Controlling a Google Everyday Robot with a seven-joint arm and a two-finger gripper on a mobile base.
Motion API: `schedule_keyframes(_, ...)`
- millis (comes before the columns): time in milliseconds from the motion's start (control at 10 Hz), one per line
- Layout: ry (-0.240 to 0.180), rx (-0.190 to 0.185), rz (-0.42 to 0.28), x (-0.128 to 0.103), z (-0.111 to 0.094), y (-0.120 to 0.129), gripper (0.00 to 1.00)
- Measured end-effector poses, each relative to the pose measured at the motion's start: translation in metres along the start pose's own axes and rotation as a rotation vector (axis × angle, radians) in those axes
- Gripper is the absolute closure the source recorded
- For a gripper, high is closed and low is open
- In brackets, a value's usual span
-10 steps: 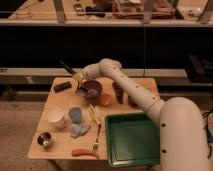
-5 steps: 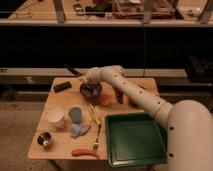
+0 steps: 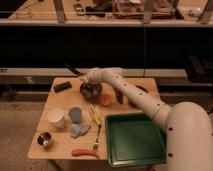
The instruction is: Wipe purple bowl with brush
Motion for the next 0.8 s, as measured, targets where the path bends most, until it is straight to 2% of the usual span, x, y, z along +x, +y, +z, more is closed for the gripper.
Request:
schedule_keyframes(400,-0.003,0.014,-0.004,0.002,0.009,0.013,1.0)
schedule_keyframes(600,-0.017,0.014,0.01,-0.007,0.006,0.018,1.0)
schedule_keyframes(800,-0.036,0.0,0.03,-0.017,-0.005,0.026,1.0)
